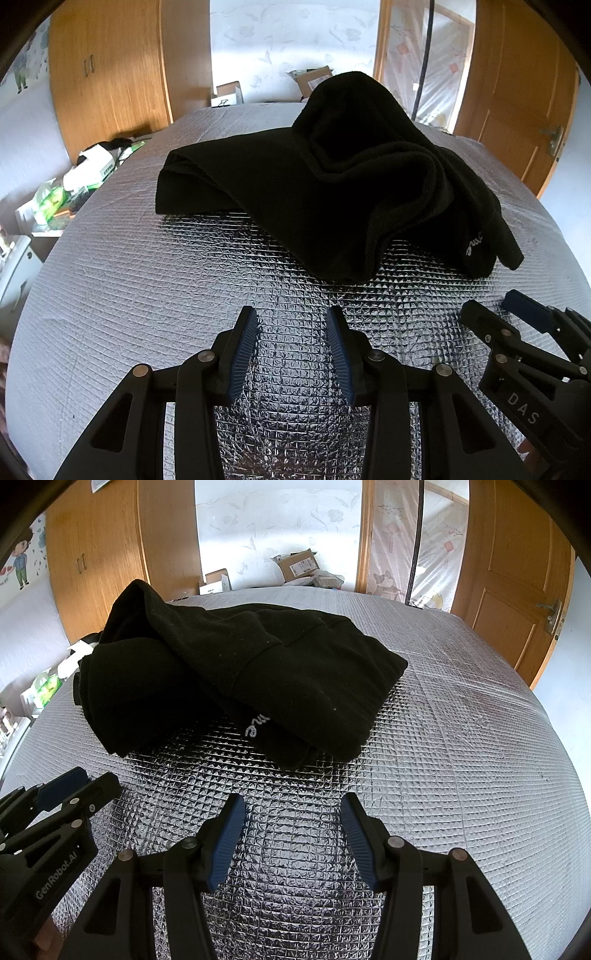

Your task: Fold clothes

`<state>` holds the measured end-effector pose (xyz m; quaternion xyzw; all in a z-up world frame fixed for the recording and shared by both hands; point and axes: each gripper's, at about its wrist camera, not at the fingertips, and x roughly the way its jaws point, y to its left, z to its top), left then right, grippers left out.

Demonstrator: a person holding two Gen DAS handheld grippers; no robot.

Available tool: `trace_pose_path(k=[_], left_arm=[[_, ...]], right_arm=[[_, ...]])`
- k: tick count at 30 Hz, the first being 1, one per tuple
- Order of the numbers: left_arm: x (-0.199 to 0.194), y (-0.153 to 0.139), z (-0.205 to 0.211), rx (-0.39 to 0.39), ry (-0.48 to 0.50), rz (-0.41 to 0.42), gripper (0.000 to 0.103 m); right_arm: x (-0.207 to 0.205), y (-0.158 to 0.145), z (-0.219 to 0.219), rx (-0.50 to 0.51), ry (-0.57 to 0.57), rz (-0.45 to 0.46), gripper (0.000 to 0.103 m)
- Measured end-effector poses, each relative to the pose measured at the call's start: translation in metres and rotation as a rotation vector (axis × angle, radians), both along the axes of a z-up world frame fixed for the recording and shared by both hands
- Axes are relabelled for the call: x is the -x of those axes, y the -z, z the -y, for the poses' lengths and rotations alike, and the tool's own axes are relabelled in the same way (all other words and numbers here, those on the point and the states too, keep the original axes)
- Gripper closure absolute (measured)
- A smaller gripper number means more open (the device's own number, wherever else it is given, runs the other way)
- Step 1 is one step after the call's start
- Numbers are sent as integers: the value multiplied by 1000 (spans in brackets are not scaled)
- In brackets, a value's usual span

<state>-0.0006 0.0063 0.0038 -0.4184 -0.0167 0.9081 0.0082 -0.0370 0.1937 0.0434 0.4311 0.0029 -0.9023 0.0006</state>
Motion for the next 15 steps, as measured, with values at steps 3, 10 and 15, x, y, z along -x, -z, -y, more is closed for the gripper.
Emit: trace_pose_path(k=[3,10,15], left_arm=[[0,0,-1,2,0,0,62],[0,0,-3,9,-1,1,62],[0,-1,-4,12,-1,2,62]], right_arm=[[0,0,0,-1,0,0,48],[-2,-1,1,1,0,0,48],[-1,-1,0,5,1,1,48]])
